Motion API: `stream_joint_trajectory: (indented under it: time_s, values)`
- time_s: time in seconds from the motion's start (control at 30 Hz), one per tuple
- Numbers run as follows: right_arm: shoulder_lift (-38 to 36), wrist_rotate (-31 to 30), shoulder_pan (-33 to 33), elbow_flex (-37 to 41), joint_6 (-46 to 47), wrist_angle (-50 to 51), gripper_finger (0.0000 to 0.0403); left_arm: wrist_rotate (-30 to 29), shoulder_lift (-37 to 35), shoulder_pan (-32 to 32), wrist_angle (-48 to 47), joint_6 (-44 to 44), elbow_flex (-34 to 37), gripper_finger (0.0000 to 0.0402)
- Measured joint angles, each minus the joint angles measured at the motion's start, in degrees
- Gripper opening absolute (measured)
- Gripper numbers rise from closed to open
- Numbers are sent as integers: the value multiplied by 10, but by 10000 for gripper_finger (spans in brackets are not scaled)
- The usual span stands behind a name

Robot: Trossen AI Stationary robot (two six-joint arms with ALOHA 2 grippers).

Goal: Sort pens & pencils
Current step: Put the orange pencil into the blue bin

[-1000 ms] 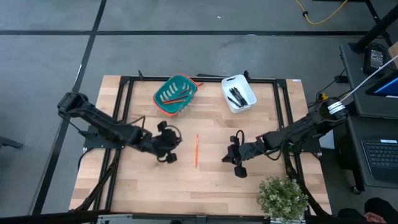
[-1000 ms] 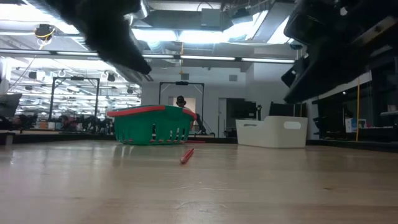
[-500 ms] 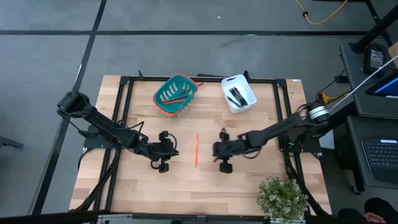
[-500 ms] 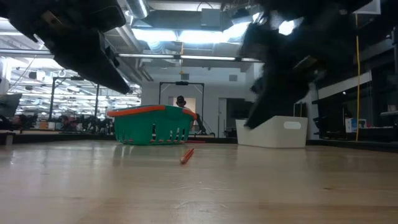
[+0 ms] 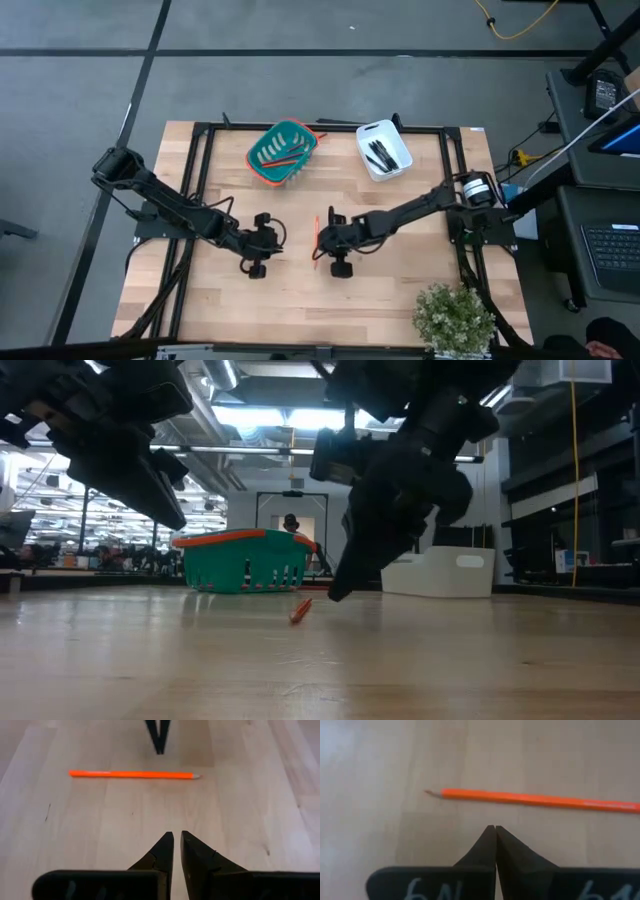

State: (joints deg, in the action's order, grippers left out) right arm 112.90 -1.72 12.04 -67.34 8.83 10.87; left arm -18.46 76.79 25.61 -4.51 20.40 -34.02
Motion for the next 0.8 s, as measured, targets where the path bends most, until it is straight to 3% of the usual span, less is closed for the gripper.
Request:
stream_joint_trajectory:
  time_s: [0.8]
  values:
    - [27,-1,-29,0,-10,-80,0,0,0,1,-8,0,0,27]
